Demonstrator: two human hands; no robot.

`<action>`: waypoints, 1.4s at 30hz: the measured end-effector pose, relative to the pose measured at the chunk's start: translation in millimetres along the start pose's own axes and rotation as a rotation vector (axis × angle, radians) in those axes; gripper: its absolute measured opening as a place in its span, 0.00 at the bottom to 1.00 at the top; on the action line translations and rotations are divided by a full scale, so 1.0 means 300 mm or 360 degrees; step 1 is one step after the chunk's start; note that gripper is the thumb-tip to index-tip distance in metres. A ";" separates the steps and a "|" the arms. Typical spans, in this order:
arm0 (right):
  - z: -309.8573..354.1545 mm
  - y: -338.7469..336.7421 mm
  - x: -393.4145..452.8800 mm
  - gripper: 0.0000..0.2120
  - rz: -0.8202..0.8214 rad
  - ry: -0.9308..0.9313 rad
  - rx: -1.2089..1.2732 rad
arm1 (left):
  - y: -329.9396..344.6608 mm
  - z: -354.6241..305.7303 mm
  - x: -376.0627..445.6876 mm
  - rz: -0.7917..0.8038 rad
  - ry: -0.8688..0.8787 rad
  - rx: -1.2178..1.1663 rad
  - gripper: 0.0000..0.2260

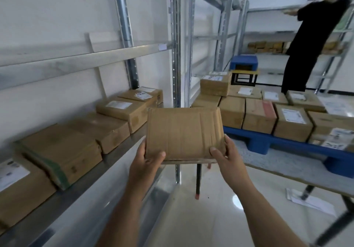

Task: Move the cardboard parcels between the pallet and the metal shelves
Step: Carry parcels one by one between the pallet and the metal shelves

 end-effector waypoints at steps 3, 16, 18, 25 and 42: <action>-0.010 -0.042 0.139 0.33 -0.0094 0.0013 -0.0010 | 0.097 -0.039 0.162 0.0090 0.0052 -0.0046 0.28; -0.054 -0.218 0.504 0.34 -0.0433 -0.0010 -0.0105 | 0.481 -0.149 0.624 0.0425 0.0219 -0.0034 0.33; -0.060 -0.271 0.537 0.32 -0.0494 -0.0034 -0.0140 | 0.557 -0.164 0.665 0.0462 0.0234 -0.0001 0.31; -0.123 -0.466 0.705 0.34 -0.0629 -0.0063 -0.0163 | 0.827 -0.259 0.778 0.0667 0.0330 -0.0040 0.29; -0.239 -0.977 1.254 0.31 -0.0774 -0.0009 -0.0116 | 1.417 -0.603 1.143 0.0641 0.0593 0.0377 0.26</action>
Point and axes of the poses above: each hand's wrist, its own x-axis towards the middle knuckle, its own y-axis out of the palm, z = x × y, the point moved 8 cm from there along x, towards the middle knuckle, and after that the axes turned 7 degrees about x, right-handed, at the moved point
